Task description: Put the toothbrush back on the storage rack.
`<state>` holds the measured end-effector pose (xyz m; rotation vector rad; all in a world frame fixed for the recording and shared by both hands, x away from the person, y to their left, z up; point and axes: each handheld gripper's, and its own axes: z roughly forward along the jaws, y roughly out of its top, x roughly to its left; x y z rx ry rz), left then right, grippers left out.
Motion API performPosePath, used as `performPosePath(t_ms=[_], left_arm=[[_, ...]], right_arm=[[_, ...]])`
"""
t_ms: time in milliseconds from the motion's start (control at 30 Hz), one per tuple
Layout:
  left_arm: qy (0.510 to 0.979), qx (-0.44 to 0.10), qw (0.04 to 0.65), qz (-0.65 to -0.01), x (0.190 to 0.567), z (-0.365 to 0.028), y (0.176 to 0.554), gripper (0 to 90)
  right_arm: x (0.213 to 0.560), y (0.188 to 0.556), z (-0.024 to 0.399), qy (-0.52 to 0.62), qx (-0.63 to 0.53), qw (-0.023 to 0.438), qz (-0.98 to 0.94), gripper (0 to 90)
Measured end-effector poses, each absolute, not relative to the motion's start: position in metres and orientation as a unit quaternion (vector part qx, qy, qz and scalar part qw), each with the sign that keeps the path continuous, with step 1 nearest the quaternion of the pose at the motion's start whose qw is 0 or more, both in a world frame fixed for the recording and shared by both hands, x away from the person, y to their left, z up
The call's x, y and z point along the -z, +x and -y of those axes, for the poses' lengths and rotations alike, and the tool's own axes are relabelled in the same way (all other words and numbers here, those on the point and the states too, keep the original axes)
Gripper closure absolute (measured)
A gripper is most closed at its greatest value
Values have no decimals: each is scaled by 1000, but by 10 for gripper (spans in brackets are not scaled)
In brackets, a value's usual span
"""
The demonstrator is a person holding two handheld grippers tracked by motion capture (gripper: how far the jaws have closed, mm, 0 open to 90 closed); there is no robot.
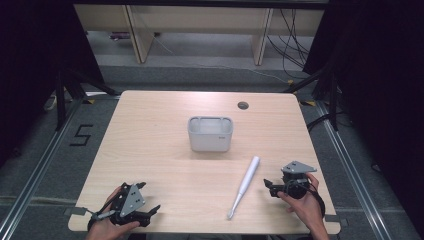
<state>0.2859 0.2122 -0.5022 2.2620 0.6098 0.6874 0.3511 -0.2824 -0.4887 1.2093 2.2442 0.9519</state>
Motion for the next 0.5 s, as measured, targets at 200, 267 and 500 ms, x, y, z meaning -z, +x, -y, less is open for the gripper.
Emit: performPosePath(t_ms=[200, 267, 500], left_arm=[[871, -259, 345, -234, 502, -212, 286, 150], [861, -266, 357, -245, 504, -210, 286, 150], [864, -263, 357, -240, 503, -212, 286, 150]], right_arm=[[487, 352, 279, 436, -344, 211, -804, 219], [488, 354, 279, 421, -347, 214, -810, 219], [484, 358, 275, 430, -354, 218, -801, 215]])
